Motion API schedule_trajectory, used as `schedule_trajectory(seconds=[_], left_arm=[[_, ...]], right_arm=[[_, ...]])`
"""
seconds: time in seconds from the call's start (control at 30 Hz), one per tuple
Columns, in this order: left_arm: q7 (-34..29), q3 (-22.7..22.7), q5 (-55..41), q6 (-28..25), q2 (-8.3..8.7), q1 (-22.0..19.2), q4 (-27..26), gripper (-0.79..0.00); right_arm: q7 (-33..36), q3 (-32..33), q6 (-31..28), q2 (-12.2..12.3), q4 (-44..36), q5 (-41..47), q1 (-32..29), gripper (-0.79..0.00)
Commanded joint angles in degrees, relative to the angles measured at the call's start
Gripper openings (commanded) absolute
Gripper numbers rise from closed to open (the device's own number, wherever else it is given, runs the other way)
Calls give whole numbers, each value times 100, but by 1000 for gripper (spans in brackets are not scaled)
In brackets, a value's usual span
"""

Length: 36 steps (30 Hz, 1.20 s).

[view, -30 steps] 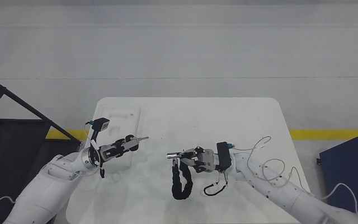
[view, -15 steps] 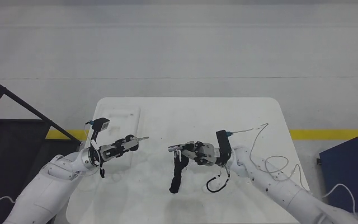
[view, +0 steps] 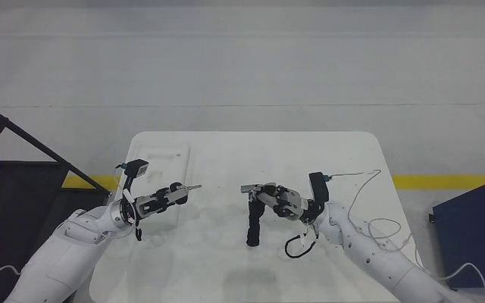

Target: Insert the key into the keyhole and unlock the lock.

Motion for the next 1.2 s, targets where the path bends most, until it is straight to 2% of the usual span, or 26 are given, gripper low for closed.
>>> schedule_trajectory(seconds=[0.0, 0.23, 0.3, 0.43, 0.67, 0.93, 1.17], left_arm=[[0, 0, 0, 0, 0, 0, 0, -785], [0, 0, 0, 0, 0, 0, 0, -785], [0, 0, 0, 0, 0, 0, 0, -785], [0, 0, 0, 0, 0, 0, 0, -785], [0, 0, 0, 0, 0, 0, 0, -785], [24, 0, 16, 20, -3, 3, -14, -785], [486, 142, 916, -230, -143, 81, -392, -785]], right_arm=[[0, -13, 0, 4, -19, -29, -7, -785], [0, -13, 0, 4, -19, -29, -7, -785], [196, 15, 82, -4, -159, -43, -33, -785], [226, 187, 62, 6, -518, -710, 4, -785], [2, 202, 0, -55, -381, -1157, 44, -785], [2, 134, 0, -83, -184, -845, 105, -785], [2, 134, 0, -83, -184, -845, 105, -785]])
